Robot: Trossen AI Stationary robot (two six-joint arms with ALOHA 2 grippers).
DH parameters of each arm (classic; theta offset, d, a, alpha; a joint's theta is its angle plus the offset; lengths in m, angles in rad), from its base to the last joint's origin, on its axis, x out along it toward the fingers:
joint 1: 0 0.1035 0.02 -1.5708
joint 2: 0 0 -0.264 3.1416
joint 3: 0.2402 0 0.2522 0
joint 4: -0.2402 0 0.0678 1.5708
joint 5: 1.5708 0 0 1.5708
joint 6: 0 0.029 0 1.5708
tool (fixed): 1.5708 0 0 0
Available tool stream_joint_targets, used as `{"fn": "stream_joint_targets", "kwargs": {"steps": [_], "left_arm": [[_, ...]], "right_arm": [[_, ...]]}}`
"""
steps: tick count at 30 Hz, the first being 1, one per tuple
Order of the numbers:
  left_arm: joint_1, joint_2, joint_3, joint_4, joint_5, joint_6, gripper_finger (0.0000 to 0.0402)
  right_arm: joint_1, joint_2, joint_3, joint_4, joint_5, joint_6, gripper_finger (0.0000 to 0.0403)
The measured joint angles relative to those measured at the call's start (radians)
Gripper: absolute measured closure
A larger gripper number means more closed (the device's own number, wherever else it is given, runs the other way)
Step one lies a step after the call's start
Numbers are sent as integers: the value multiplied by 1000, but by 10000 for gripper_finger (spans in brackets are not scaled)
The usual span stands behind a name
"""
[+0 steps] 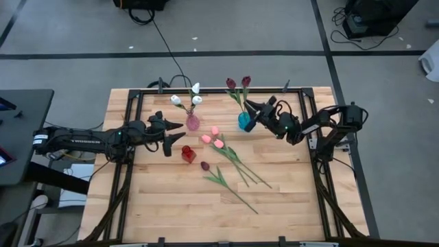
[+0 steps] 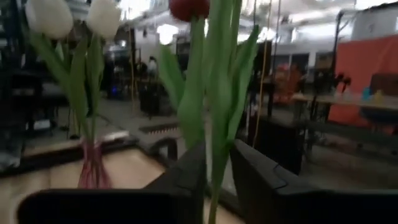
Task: Sort flowers into vase by color
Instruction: Put the top red flower into the blue vase, then put the right pink flower into the red vase
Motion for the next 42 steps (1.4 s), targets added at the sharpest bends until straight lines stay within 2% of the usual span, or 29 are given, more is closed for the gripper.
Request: {"fn": "stream_joint_targets", "kwargs": {"steps": [3,7,11,14,18,25,32,37,42], "left_arm": [[0,0,0,-22,0,0,208],[0,-3,0,-41,0,4,208],[0,-7,0,-30,0,17,208],[0,-7,0,-14,0,31,208],[0,-7,1,14,1,33,208],[0,-7,0,7,17,27,208],[0,-7,1,7,49,26,208],[0,-7,0,5,51,26,208],[0,-7,0,3,51,25,208]], "right_arm": [[14,-52,-4,-180,1,38,285],[51,-161,17,-562,-1,102,252],[119,-274,87,-958,-2,191,240],[195,-306,174,-1202,-2,274,242],[308,-243,302,-1408,-31,370,250],[446,7,566,-1766,-110,504,264],[479,172,748,-2009,-190,580,265],[457,211,759,-2081,-206,608,266],[438,209,751,-2074,-220,609,274]]}}
